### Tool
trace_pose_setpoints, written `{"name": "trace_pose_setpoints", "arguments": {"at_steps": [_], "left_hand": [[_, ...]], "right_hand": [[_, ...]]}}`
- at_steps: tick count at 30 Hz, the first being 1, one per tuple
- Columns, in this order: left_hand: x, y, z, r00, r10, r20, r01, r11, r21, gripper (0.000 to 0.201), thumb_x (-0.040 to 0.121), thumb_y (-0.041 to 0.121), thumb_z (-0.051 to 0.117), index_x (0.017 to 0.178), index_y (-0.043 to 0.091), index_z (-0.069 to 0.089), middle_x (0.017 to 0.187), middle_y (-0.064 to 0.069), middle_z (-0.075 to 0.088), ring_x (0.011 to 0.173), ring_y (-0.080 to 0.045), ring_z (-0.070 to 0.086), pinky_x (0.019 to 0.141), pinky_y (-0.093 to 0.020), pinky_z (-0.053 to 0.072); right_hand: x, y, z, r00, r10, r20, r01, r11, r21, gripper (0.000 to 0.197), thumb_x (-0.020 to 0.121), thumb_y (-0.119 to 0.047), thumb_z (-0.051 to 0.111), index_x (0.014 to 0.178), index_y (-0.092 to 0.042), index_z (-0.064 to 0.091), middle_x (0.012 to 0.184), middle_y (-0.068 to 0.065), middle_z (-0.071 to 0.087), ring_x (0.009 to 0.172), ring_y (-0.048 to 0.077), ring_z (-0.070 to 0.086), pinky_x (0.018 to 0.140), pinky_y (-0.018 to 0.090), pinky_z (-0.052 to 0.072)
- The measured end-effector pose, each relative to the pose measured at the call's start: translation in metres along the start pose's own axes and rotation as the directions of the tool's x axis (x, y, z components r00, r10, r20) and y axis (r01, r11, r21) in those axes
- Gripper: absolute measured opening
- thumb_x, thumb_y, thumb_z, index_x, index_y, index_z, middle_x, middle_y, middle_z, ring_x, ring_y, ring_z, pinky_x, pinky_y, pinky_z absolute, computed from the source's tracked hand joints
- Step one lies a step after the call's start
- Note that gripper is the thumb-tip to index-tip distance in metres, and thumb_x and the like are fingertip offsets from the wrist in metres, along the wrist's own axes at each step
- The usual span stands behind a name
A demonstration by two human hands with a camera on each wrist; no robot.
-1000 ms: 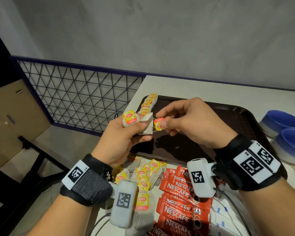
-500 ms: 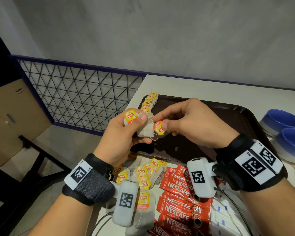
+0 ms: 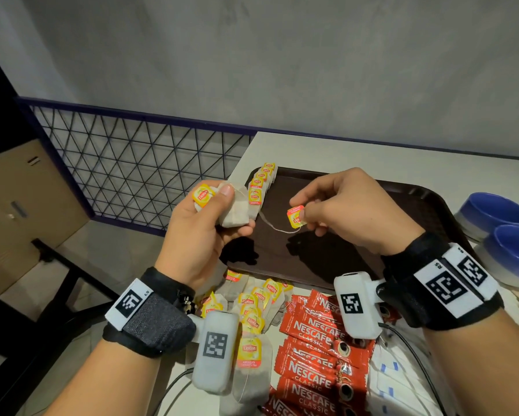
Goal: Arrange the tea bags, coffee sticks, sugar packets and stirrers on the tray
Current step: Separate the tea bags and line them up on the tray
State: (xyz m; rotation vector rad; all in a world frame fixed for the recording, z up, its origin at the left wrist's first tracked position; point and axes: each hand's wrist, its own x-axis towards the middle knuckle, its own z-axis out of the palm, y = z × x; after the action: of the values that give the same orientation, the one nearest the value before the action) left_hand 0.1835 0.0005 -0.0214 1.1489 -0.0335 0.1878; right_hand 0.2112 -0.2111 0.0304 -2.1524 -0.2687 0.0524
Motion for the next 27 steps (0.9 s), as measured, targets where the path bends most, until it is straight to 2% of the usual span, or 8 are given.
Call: {"name": "trace_pose_setpoints", "arguments": {"at_steps": [2, 7, 11, 13, 16, 21, 23, 27], "left_hand": [[0.0, 0.002, 0.0, 1.0, 0.011, -0.008, -0.01, 1.0, 0.004, 0.014, 0.105, 0.018, 0.054, 0.099, 0.008, 0.062, 0.084, -0.017, 0.07, 0.068, -0.027, 0.068, 0.06, -0.027, 0.059], [0.002, 0.001, -0.001, 0.999, 0.018, -0.034, -0.017, 1.0, 0.021, 0.014, 0.105, 0.021, 0.054, 0.102, 0.01, 0.063, 0.083, -0.013, 0.072, 0.067, -0.023, 0.064, 0.055, -0.024, 0.052], [0.005, -0.003, -0.004, 0.997, 0.06, -0.051, -0.058, 0.997, 0.041, 0.014, 0.104, 0.019, 0.055, 0.099, 0.012, 0.066, 0.08, -0.003, 0.071, 0.071, -0.015, 0.059, 0.06, -0.024, 0.043], [0.004, -0.004, -0.004, 0.997, 0.059, -0.045, -0.056, 0.995, 0.077, 0.015, 0.103, 0.019, 0.056, 0.095, 0.013, 0.067, 0.081, 0.0, 0.073, 0.073, -0.012, 0.064, 0.064, -0.024, 0.045], [0.003, -0.005, -0.005, 0.998, 0.04, -0.058, -0.033, 0.992, 0.121, 0.013, 0.101, 0.018, 0.06, 0.097, 0.011, 0.069, 0.081, 0.001, 0.073, 0.073, -0.009, 0.066, 0.066, -0.021, 0.05], [0.007, -0.008, -0.01, 0.989, 0.066, -0.135, -0.043, 0.985, 0.168, 0.009, 0.097, 0.013, 0.067, 0.091, 0.011, 0.073, 0.074, -0.008, 0.048, 0.063, -0.012, 0.043, 0.063, -0.027, 0.035], [0.009, -0.009, -0.011, 0.985, 0.065, -0.157, -0.039, 0.987, 0.159, 0.008, 0.096, 0.01, 0.068, 0.09, 0.01, 0.073, 0.073, -0.007, 0.049, 0.062, -0.011, 0.044, 0.061, -0.025, 0.036], [0.009, -0.008, -0.01, 0.988, 0.048, -0.144, -0.036, 0.996, 0.087, 0.009, 0.097, 0.005, 0.064, 0.091, 0.005, 0.071, 0.076, -0.006, 0.059, 0.06, -0.01, 0.048, 0.054, -0.019, 0.04]], "right_hand": [[0.001, 0.002, -0.001, 0.999, 0.028, -0.026, -0.028, 1.0, -0.003, 0.015, 0.085, -0.004, 0.075, 0.085, -0.017, 0.08, 0.068, 0.005, 0.075, 0.058, 0.012, 0.07, 0.058, 0.022, 0.055], [0.002, 0.003, -0.007, 0.994, 0.081, -0.073, -0.082, 0.997, -0.006, 0.01, 0.085, -0.005, 0.076, 0.083, -0.014, 0.079, 0.071, 0.006, 0.076, 0.064, 0.019, 0.075, 0.057, 0.026, 0.06], [0.0, 0.001, -0.006, 0.997, 0.067, -0.05, -0.069, 0.997, -0.039, 0.019, 0.09, -0.005, 0.068, 0.097, -0.021, 0.076, 0.079, 0.011, 0.076, 0.065, 0.02, 0.072, 0.062, 0.03, 0.061], [-0.001, -0.001, -0.004, 0.998, 0.058, -0.001, -0.058, 0.998, -0.01, 0.027, 0.092, -0.002, 0.064, 0.105, -0.023, 0.077, 0.079, 0.01, 0.074, 0.065, 0.016, 0.07, 0.062, 0.027, 0.06], [-0.003, -0.005, -0.002, 0.998, 0.043, 0.051, -0.045, 0.998, 0.052, 0.03, 0.091, 0.001, 0.062, 0.096, -0.02, 0.083, 0.075, 0.009, 0.075, 0.064, 0.016, 0.071, 0.063, 0.026, 0.058], [-0.007, -0.009, -0.004, 0.989, 0.001, 0.145, -0.023, 0.989, 0.147, 0.018, 0.088, 0.007, 0.069, 0.091, -0.008, 0.08, 0.08, 0.017, 0.077, 0.076, 0.037, 0.077, 0.083, 0.05, 0.063], [-0.008, -0.009, -0.005, 0.983, 0.0, 0.182, -0.031, 0.986, 0.166, 0.013, 0.086, 0.007, 0.073, 0.09, -0.004, 0.077, 0.08, 0.018, 0.076, 0.076, 0.04, 0.076, 0.087, 0.057, 0.061], [-0.01, -0.009, -0.004, 0.958, 0.021, 0.285, -0.063, 0.988, 0.139, 0.01, 0.088, 0.008, 0.071, 0.095, 0.002, 0.074, 0.08, 0.023, 0.075, 0.076, 0.041, 0.076, 0.082, 0.055, 0.063]]}}
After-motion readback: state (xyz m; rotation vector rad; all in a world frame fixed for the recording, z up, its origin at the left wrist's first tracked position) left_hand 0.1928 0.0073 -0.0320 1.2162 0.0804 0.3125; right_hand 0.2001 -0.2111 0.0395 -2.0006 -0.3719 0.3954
